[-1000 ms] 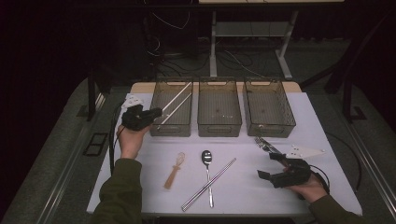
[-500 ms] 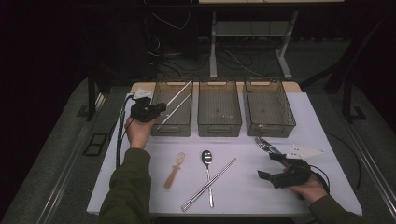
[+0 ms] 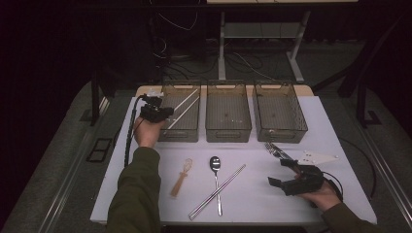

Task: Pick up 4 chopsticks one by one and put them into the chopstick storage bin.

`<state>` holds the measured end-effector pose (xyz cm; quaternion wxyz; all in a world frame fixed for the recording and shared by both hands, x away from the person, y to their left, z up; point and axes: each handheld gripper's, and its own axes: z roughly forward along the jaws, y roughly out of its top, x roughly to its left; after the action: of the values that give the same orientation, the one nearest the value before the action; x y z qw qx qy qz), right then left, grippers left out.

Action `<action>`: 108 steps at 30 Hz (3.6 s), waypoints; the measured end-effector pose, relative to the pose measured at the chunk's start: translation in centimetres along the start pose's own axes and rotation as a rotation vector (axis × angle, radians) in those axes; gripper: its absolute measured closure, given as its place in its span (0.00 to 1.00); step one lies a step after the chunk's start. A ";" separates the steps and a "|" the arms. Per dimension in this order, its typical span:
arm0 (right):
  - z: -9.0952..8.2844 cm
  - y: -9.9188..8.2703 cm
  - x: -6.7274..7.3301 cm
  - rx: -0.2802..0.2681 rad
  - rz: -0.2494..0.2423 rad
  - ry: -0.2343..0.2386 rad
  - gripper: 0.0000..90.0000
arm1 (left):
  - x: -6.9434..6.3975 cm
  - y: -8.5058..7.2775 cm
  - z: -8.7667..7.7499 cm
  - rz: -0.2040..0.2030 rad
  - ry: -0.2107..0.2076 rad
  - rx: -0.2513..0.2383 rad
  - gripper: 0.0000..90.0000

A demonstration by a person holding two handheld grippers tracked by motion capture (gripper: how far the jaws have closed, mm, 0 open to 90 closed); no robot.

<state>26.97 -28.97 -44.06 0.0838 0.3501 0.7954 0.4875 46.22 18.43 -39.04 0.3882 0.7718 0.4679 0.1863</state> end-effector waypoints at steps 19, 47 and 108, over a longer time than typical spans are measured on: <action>0.0 0.0 0.0 -0.001 0.000 0.001 0.10 | -0.4 -0.2 1.0 0.001 -0.001 0.025 0.81; 0.0 0.0 0.0 0.000 -0.001 -0.005 0.11 | -3.9 -1.6 -4.2 0.144 -0.105 -0.060 0.38; -0.2 0.0 0.1 -0.001 -0.005 -0.020 0.10 | -14.2 -11.7 -7.5 0.277 -0.470 0.013 0.99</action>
<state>26.84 -29.01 -43.96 0.0931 0.3529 0.7953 0.4841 27.56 12.40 -42.33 0.4521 0.8530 0.2560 0.0502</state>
